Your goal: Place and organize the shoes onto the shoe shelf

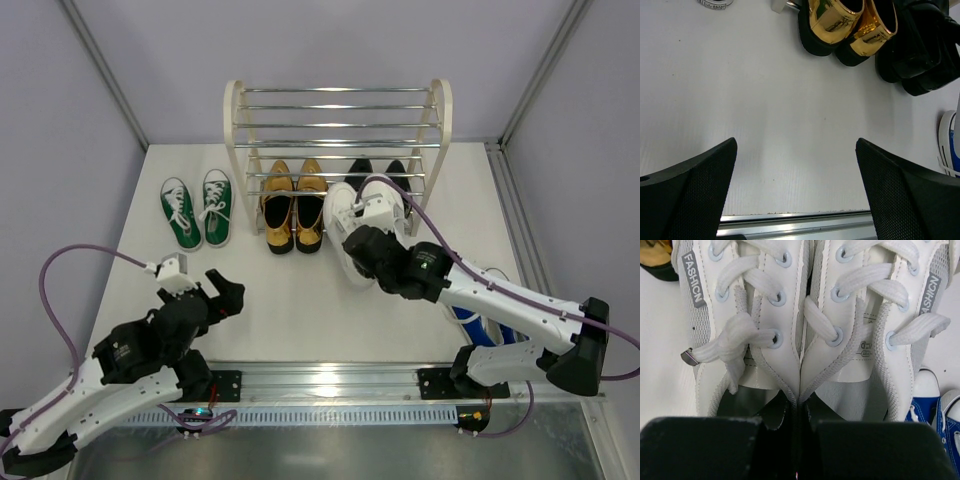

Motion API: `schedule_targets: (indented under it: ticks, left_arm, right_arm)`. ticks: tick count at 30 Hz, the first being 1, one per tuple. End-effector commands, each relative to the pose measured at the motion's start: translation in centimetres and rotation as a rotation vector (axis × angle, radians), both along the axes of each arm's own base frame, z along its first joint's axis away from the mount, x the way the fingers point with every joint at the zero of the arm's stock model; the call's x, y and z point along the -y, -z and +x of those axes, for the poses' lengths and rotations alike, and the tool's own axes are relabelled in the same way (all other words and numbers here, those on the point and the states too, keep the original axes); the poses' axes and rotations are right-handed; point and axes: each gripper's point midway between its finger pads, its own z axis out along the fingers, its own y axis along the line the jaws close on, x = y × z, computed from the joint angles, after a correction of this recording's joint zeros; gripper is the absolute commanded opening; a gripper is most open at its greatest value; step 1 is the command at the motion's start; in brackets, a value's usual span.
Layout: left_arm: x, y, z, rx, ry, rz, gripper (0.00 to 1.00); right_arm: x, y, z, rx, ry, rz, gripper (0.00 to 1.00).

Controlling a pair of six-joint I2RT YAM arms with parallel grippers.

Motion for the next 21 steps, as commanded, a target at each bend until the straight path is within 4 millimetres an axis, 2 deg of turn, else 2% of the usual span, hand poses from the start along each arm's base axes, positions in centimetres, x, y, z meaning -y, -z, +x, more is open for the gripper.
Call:
schedule_targets:
  ticks: [1,5,6,8,9,10,12,13,15,21]
  left_arm:
    - [-1.3,-2.0,0.1,0.053,-0.039,-0.022,0.99]
    - [-1.4,-2.0,-0.1,0.055,-0.039,-0.035,1.0]
    - [-1.5,-2.0,-0.1,0.053,-0.04,-0.035,1.0]
    - [-1.5,-2.1,-0.1,0.053,-0.039,-0.035,1.0]
    - [-1.5,-2.1,-0.1,0.054,-0.039,-0.036,1.0]
    - [-1.5,-2.1,-0.1,0.054,-0.039,-0.038,1.0]
    - [-1.5,-2.2,-0.1,0.056,-0.037,-0.036,1.0]
    - [-1.4,-2.2,-0.1,0.055,-0.037,-0.039,1.0]
    - [-1.3,-2.2,-0.1,0.055,-0.033,-0.039,1.0]
    - [-1.4,-2.4,-0.2,0.056,-0.033,-0.043,1.0]
  right_arm:
    - [-1.1,-7.8,4.3,0.233,0.036,0.108,0.04]
    - [-0.3,-9.0,7.2,0.25,0.067,0.127,0.04]
    - [0.6,-9.2,8.3,0.259,0.095,0.128,0.04]
    - [0.7,-9.7,9.2,0.258,0.089,0.147,0.04]
    - [0.6,-9.5,9.8,0.257,0.092,0.148,0.04]
    - [1.5,-9.5,10.7,0.256,0.114,0.143,0.04]
    - [1.4,-9.8,11.8,0.262,0.115,0.149,0.04]
    - [2.1,-10.0,12.6,0.273,0.13,0.142,0.04]
    - [2.2,-10.5,13.7,0.29,0.135,0.161,0.04]
    - [2.6,-10.5,16.7,0.309,0.145,0.163,0.04]
